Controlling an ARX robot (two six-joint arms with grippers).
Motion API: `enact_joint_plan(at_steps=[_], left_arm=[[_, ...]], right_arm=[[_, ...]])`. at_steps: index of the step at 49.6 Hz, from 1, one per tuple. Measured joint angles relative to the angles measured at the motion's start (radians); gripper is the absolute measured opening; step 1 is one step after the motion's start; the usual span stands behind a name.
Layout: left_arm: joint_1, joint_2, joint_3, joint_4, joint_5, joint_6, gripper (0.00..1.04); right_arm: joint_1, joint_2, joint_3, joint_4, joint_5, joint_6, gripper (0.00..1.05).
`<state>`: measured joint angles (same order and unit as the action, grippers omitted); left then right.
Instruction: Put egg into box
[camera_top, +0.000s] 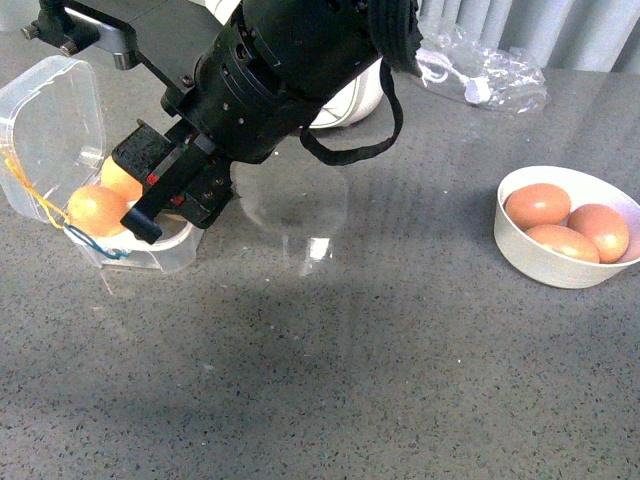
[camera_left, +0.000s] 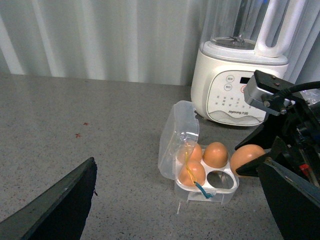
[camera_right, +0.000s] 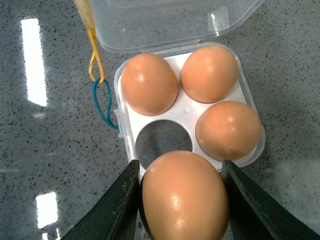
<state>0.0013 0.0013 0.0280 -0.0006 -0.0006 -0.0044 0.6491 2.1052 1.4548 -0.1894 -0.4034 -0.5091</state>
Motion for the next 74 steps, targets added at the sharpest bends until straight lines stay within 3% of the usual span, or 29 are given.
enact_joint_plan(at_steps=[19,35,36,40,46,49,54,57,64,74], left_arm=[[0.000,0.000,0.000,0.000,0.000,0.000,0.98],[0.000,0.000,0.000,0.000,0.000,0.000,0.98],[0.000,0.000,0.000,0.000,0.000,0.000,0.98],[0.000,0.000,0.000,0.000,0.000,0.000,0.98],[0.000,0.000,0.000,0.000,0.000,0.000,0.98],[0.000,0.000,0.000,0.000,0.000,0.000,0.98],[0.000,0.000,0.000,0.000,0.001,0.000,0.98],[0.000,0.000,0.000,0.000,0.000,0.000,0.98],[0.000,0.000,0.000,0.000,0.001,0.000,0.98],[0.000,0.000,0.000,0.000,0.000,0.000,0.98]], right_arm=[[0.027,0.064,0.049,0.007,0.005,0.014,0.42],[0.009,0.021,0.006,0.113,0.002,0.116,0.95],[0.003,0.002,-0.012,0.127,0.014,0.140,0.99],[-0.018,-0.074,-0.069,0.157,0.069,0.208,0.97],[-0.076,-0.214,-0.184,0.185,0.266,0.323,0.97],[-0.117,-0.277,-0.284,0.286,0.402,0.372,0.97],[-0.166,-0.344,-0.492,0.685,0.692,0.438,0.84],[-0.207,-0.402,-0.648,0.933,0.802,0.465,0.73],[-0.281,-0.526,-0.863,1.180,0.784,0.491,0.52],[-0.385,-0.734,-1.128,1.213,0.652,0.496,0.06]])
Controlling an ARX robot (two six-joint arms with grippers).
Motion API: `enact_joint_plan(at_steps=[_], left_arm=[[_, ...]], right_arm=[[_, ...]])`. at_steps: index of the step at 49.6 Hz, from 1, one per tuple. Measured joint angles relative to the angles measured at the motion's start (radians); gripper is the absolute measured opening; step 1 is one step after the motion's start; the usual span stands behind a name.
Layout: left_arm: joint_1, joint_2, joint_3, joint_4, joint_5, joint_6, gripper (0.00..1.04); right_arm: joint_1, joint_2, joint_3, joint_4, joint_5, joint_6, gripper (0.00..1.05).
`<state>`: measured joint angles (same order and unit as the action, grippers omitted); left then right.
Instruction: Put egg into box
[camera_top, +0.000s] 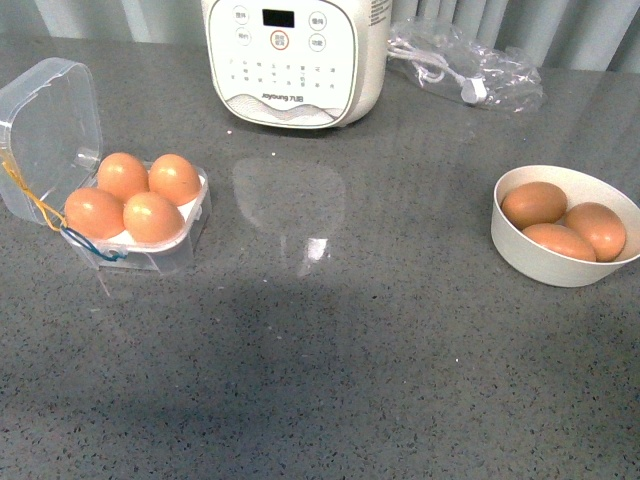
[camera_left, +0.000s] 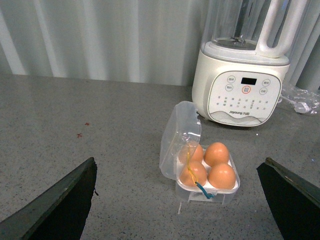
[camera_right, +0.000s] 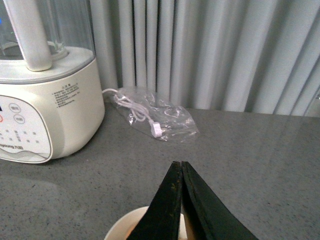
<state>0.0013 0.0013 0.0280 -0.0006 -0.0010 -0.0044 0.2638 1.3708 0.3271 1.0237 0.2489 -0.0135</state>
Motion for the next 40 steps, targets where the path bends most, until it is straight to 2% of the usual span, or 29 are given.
enact_joint_plan(at_steps=[1,18,24,37,40], left_arm=[[0.000,0.000,0.000,0.000,0.000,0.000,0.98],[0.000,0.000,0.000,0.000,0.000,0.000,0.98],[0.000,0.000,0.000,0.000,0.000,0.000,0.98],[0.000,0.000,0.000,0.000,0.000,0.000,0.98],[0.000,0.000,0.000,0.000,0.000,0.000,0.98]], right_arm=[[-0.009,-0.016,-0.014,0.000,-0.008,0.000,0.03],[-0.105,-0.236,-0.171,-0.063,-0.099,0.002,0.03],[-0.130,-0.258,-0.226,-0.021,-0.120,0.003,0.03],[-0.175,-0.439,-0.283,-0.152,-0.167,0.003,0.03],[-0.223,-0.487,-0.292,-0.191,-0.234,0.003,0.03]])
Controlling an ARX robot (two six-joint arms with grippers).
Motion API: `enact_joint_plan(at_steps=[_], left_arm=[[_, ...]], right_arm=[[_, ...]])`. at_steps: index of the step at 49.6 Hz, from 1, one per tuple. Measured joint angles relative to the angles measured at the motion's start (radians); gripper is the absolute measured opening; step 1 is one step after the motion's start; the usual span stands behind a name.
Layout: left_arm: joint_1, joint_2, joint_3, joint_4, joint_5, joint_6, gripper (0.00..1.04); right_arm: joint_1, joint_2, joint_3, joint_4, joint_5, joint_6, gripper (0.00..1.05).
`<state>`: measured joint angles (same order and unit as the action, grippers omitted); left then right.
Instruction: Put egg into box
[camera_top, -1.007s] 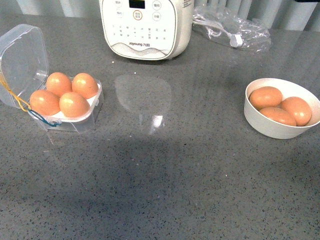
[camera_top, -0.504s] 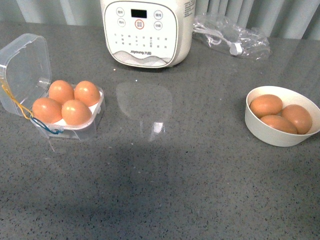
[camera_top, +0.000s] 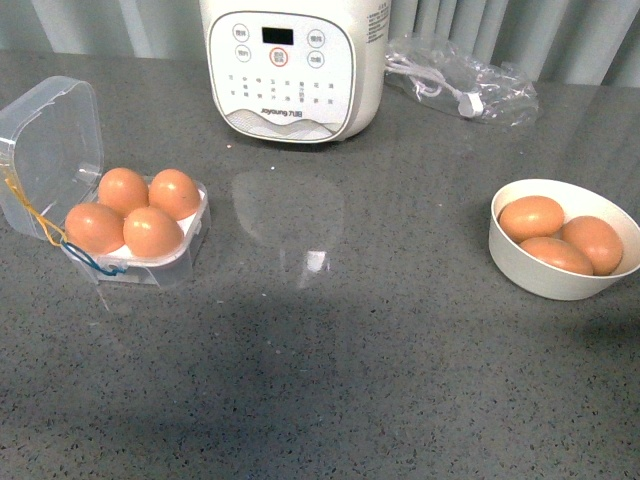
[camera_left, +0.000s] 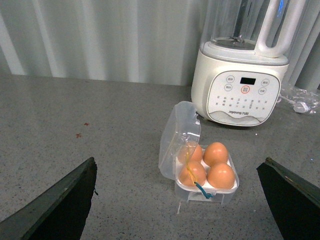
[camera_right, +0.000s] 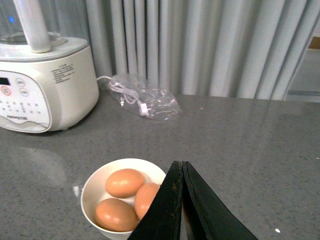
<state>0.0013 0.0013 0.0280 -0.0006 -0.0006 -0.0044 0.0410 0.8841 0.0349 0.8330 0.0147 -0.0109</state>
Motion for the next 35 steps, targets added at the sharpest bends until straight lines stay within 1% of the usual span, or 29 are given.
enact_joint_plan(at_steps=[2,6,20,35], left_arm=[[0.000,0.000,0.000,0.000,0.000,0.000,0.98],[0.000,0.000,0.000,0.000,0.000,0.000,0.98],[0.000,0.000,0.000,0.000,0.000,0.000,0.98],[0.000,0.000,0.000,0.000,0.000,0.000,0.98]], right_arm=[[-0.027,-0.047,-0.009,-0.040,-0.008,0.000,0.03],[-0.038,-0.104,-0.018,-0.087,-0.009,0.000,0.03],[-0.039,-0.314,-0.030,-0.274,-0.013,0.000,0.03],[-0.039,-0.459,-0.031,-0.409,-0.013,0.000,0.03]])
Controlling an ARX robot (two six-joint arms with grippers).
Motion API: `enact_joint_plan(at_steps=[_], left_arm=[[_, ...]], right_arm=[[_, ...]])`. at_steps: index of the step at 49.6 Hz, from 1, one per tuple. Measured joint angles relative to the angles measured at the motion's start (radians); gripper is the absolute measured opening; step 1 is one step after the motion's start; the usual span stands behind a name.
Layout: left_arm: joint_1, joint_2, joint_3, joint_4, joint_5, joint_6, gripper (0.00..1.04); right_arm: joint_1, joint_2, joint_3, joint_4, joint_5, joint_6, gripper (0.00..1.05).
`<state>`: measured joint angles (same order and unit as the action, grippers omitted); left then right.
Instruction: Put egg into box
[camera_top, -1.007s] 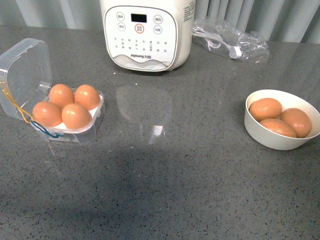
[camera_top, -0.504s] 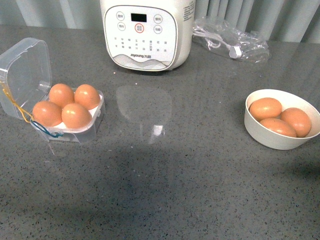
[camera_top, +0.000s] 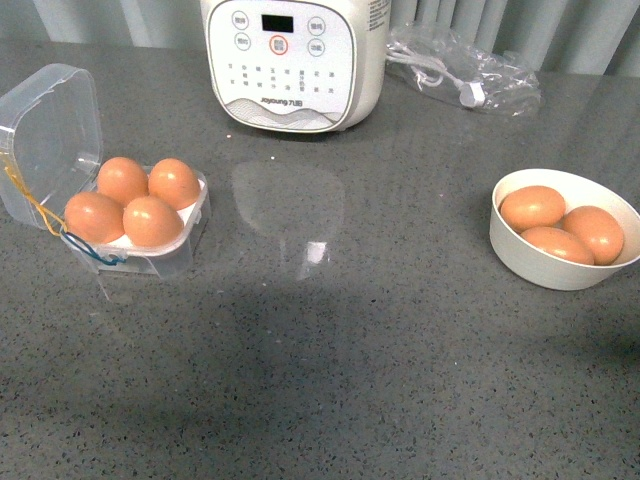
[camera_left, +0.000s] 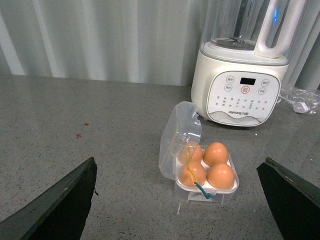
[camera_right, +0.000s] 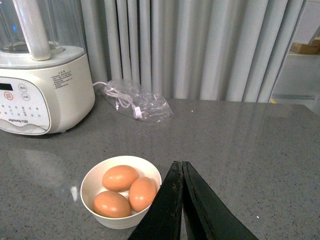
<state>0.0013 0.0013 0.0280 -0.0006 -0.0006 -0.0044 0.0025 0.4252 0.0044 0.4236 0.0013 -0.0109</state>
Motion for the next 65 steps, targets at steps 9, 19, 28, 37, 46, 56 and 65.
enact_joint_plan(at_steps=[9,19,28,37,46,56,65], left_arm=[[0.000,0.000,0.000,0.000,0.000,0.000,0.98],[0.000,0.000,0.000,0.000,0.000,0.000,0.98],[0.000,0.000,0.000,0.000,0.000,0.000,0.98],[0.000,0.000,0.000,0.000,0.000,0.000,0.98],[0.000,-0.001,0.000,0.000,0.000,0.000,0.98],[-0.005,0.244,0.039,-0.033,-0.348,-0.147,0.98],[0.222,0.679,0.176,0.236,-0.321,-0.209,0.98]], right_arm=[[0.000,-0.069,0.000,-0.067,0.000,0.000,0.03],[0.000,-0.148,0.000,-0.143,0.000,0.000,0.03],[0.000,-0.202,0.000,-0.198,0.000,0.000,0.03],[0.000,-0.337,0.001,-0.361,-0.002,0.000,0.03],[0.000,-0.420,0.000,-0.422,-0.003,0.000,0.03],[0.000,-0.421,0.000,-0.423,-0.002,0.000,0.43],[0.000,-0.421,0.000,-0.423,-0.003,0.000,0.76]])
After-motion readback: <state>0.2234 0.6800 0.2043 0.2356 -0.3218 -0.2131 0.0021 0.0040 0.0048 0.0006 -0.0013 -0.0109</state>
